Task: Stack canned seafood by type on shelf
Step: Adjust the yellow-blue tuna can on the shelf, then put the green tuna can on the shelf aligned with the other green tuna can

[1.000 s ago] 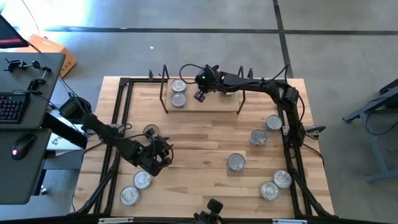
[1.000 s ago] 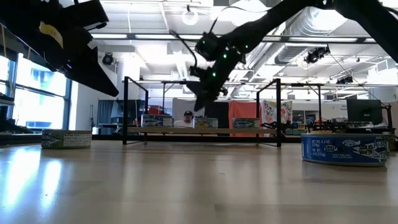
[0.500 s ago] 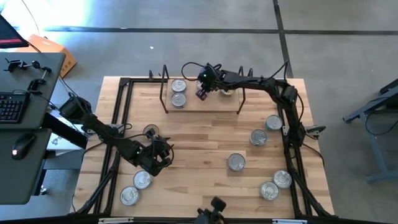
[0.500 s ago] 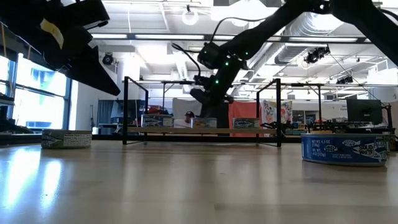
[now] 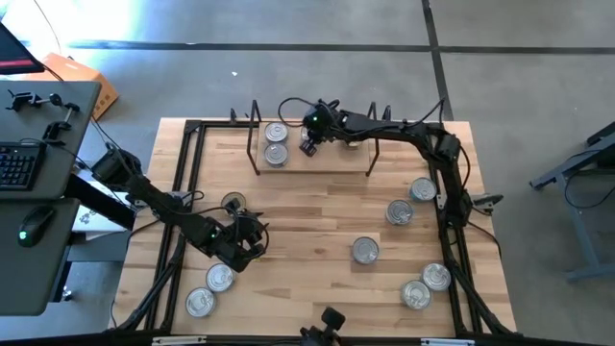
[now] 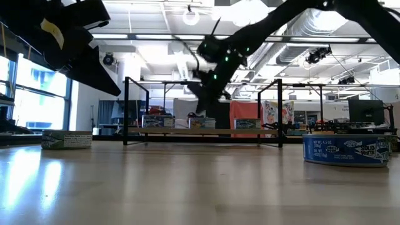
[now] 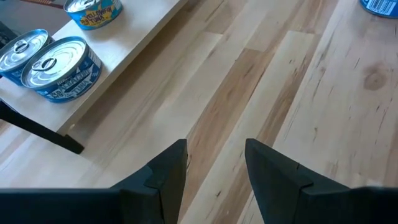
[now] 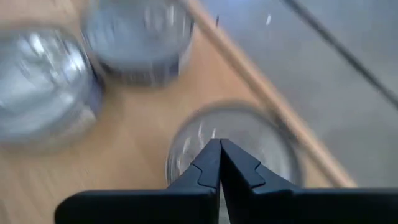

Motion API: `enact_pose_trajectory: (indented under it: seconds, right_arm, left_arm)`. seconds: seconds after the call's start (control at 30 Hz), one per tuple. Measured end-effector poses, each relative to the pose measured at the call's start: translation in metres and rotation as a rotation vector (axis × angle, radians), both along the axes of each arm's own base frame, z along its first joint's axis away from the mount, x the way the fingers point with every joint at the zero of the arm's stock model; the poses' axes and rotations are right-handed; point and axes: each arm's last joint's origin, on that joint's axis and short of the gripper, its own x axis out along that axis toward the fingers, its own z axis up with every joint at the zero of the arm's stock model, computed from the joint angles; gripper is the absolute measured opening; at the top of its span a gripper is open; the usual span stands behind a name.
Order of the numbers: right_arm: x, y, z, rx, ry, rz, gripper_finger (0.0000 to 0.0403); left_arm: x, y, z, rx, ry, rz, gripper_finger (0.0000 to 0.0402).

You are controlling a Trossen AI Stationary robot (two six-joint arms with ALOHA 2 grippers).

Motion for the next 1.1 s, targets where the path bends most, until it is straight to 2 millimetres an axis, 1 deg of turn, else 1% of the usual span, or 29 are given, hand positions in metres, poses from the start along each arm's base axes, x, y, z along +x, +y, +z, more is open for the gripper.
enact_pose_trajectory:
  seconds: [0.1, 0.13, 0.2, 0.3, 0.4, 0.47, 0.53, 0.6, 0.67, 0.73, 0.83, 0.9, 1.03, 1.1]
  right_arm:
    - [0.002, 0.012, 0.027, -0.054, -0.090, 0.020, 0.0000]
    - [0.004, 0.020, 0.033, -0.072, -0.122, 0.041, 0.0000]
    - [0.007, 0.045, 0.034, -0.077, -0.172, 0.111, 0.0000]
    - [0.008, 0.091, 0.021, 0.025, -0.302, 0.268, 0.0000]
    - [0.005, 0.146, 0.005, 0.072, -0.429, 0.448, 0.0000]
    - [-0.001, 0.182, -0.007, 0.089, -0.475, 0.539, 0.0000]
    - [-0.009, 0.216, -0.017, 0.096, -0.482, 0.628, 0.0000]
    - [-0.018, 0.246, -0.022, 0.074, -0.458, 0.712, 0.0000]
    - [-0.027, 0.274, -0.022, 0.046, -0.445, 0.794, 0.0000]
    - [-0.034, 0.298, -0.022, 0.030, -0.435, 0.877, 0.0000]
    - [-0.042, 0.325, -0.023, 0.030, -0.427, 0.965, 0.0000]
    - [-0.045, 0.335, -0.024, 0.035, -0.421, 0.950, 0.0000]
    - [-0.048, 0.342, -0.024, 0.081, -0.418, 0.808, 0.0003]
    - [-0.044, 0.342, -0.019, 0.125, -0.386, 0.769, 0.0015]
  left_arm:
    - [0.000, 0.000, 0.000, -0.008, -0.005, 0.005, 0.0154]
    - [-0.001, -0.001, 0.000, -0.009, -0.009, 0.007, 0.0154]
    - [-0.004, -0.004, 0.000, -0.006, -0.019, 0.006, 0.0154]
    - [-0.012, -0.012, 0.000, 0.033, -0.055, 0.009, 0.0154]
    - [-0.022, -0.019, 0.000, 0.053, -0.087, 0.007, 0.0154]
    - [-0.026, -0.024, 0.000, 0.039, -0.100, -0.006, 0.0154]
    - [-0.029, -0.029, 0.000, 0.026, -0.100, -0.027, 0.0154]
    - [-0.031, -0.031, 0.000, 0.015, -0.097, -0.041, 0.0154]
    - [-0.031, -0.032, 0.000, 0.018, -0.096, -0.047, 0.0154]
    - [-0.029, -0.031, 0.001, 0.043, -0.096, -0.052, 0.0154]
    - [-0.021, -0.027, 0.003, 0.103, -0.099, -0.061, 0.0154]
    - [-0.015, -0.024, 0.005, 0.142, -0.092, -0.075, 0.0154]
    - [0.002, -0.017, 0.009, 0.177, -0.064, -0.118, 0.0154]
    - [0.010, -0.013, 0.010, 0.158, -0.014, -0.189, 0.0154]
